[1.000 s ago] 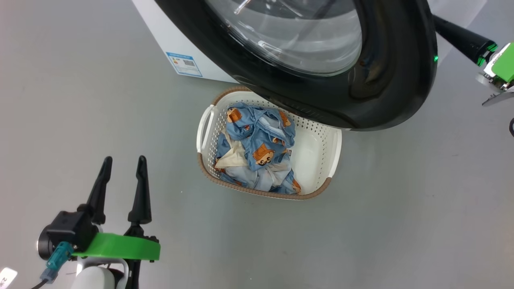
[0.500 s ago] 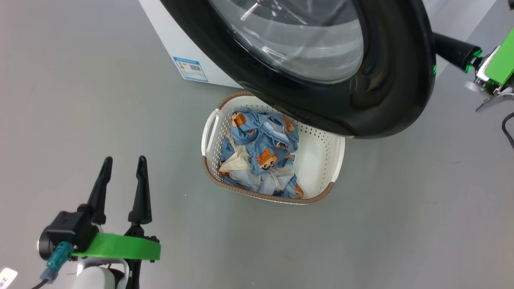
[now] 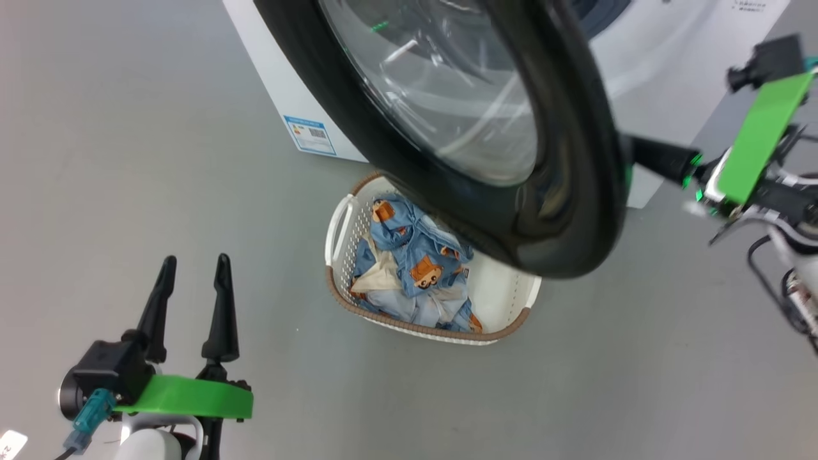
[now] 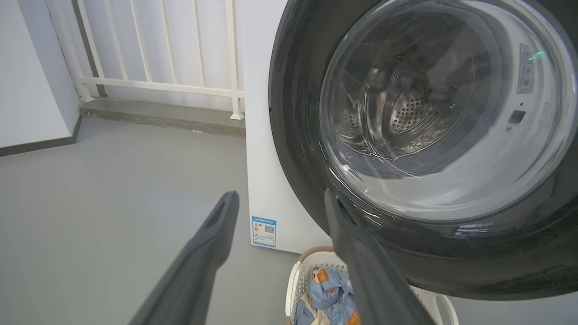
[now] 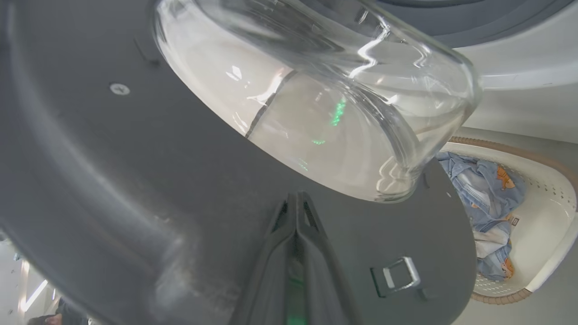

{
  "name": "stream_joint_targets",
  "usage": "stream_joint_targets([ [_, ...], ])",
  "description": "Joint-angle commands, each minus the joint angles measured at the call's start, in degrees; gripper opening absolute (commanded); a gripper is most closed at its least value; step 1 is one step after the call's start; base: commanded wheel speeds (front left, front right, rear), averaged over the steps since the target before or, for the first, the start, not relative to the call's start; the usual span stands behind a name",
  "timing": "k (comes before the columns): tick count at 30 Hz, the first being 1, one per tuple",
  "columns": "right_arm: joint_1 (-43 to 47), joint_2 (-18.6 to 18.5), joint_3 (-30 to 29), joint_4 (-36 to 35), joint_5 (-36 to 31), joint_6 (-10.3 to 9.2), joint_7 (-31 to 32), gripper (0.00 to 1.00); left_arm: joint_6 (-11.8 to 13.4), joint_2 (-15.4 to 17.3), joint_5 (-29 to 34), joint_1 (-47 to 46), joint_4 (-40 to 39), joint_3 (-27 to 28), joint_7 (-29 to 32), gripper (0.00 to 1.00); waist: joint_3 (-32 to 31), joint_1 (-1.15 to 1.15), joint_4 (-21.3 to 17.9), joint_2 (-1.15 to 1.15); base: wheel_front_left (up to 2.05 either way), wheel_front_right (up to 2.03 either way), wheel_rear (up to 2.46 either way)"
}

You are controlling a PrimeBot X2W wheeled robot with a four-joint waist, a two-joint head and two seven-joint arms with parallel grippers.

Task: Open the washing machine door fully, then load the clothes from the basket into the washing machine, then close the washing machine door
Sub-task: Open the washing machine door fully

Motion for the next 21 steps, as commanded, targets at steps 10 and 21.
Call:
stream_joint_targets([
  [10, 7.65, 2.26, 0.83, -5.82, 0.16, 0.09, 0.28, 0.0, -0.38, 1.14, 1.18, 2.08, -0.16, 3.06, -0.46, 1.0, -3.98, 0.0, 2.63, 0.0, 0.0, 0.0, 0.0],
  [21, 13.94, 5.51, -0.42, -7.46, 0.85, 0.09, -0.44, 0.0, -0.71, 1.14, 1.78, 4.14, 0.72, 3.38, -0.46, 1.0, -8.26, 0.0, 6.69, 0.0, 0.0, 0.0, 0.0],
])
